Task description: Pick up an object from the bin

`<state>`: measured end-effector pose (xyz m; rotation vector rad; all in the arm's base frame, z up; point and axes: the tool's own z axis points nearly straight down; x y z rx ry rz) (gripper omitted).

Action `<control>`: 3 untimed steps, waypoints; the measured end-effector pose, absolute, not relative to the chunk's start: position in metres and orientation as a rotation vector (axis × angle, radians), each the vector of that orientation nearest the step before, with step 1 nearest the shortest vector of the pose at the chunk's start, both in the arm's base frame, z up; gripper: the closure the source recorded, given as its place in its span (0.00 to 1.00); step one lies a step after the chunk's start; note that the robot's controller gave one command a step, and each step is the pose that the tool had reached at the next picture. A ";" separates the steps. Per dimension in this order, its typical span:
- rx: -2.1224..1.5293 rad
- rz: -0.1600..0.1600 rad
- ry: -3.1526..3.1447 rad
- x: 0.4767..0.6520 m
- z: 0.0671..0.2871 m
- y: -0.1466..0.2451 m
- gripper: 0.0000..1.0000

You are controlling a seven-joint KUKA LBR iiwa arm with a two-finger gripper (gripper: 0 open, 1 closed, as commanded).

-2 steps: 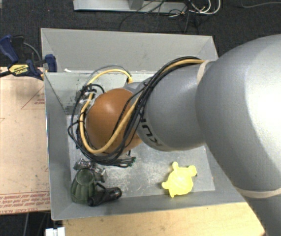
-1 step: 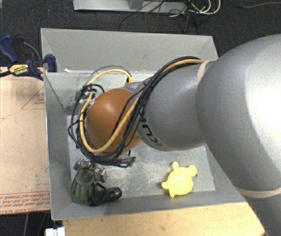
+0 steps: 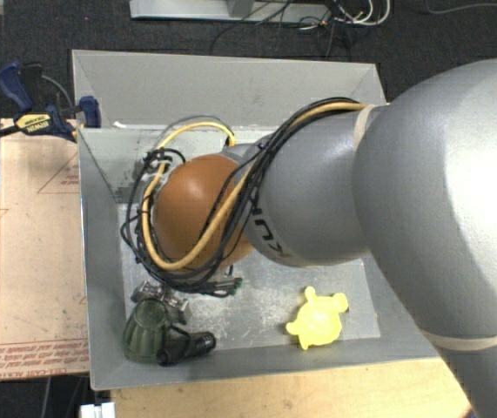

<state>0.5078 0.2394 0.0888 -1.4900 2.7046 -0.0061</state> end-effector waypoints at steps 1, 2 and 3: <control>-1.491 -0.005 2.705 0.507 0.105 0.240 1.00; -1.485 -0.012 2.691 0.509 0.114 0.241 1.00; -1.486 -0.009 2.699 0.507 0.130 0.241 1.00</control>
Offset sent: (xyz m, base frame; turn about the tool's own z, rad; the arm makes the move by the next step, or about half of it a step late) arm 0.0000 -0.0001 0.0739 0.0000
